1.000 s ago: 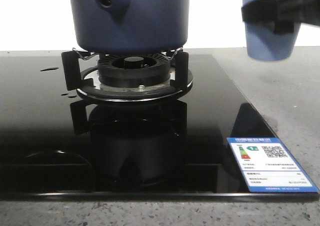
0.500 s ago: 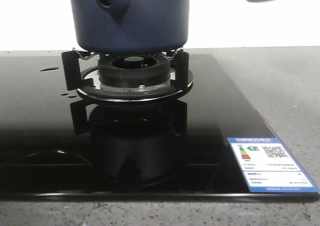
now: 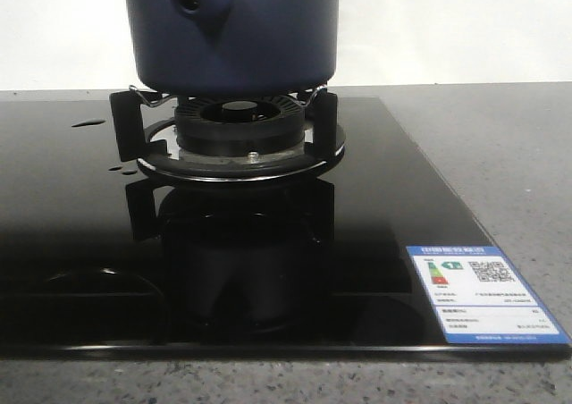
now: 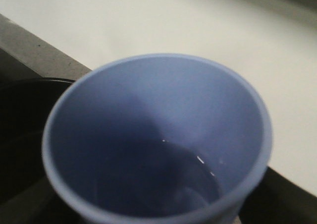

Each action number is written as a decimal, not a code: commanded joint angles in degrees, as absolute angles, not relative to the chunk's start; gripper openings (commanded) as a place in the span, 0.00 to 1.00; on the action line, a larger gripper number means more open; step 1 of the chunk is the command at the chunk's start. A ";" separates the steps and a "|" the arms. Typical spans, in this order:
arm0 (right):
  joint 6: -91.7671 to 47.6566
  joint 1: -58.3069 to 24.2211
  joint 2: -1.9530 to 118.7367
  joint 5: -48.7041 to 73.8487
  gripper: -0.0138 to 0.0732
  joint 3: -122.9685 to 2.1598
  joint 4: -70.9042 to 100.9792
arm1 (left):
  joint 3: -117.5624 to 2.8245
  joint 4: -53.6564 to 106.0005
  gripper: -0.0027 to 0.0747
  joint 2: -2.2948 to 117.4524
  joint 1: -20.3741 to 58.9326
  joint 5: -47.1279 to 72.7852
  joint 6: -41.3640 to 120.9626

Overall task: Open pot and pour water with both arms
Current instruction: 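Carry the cup with the right gripper toward the open saucepan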

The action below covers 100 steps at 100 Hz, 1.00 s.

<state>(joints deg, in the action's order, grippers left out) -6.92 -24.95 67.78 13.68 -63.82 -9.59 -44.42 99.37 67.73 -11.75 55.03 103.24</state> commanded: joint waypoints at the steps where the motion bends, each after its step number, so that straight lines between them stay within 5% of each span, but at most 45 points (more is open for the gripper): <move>1: -6.93 -25.70 67.92 11.08 0.49 -68.31 -9.04 | -46.36 106.74 0.46 66.33 -11.32 58.01 103.33; 100: -8.40 -29.45 76.02 22.09 0.49 -77.21 -8.41 | -46.36 106.74 0.41 66.33 -11.32 57.78 103.33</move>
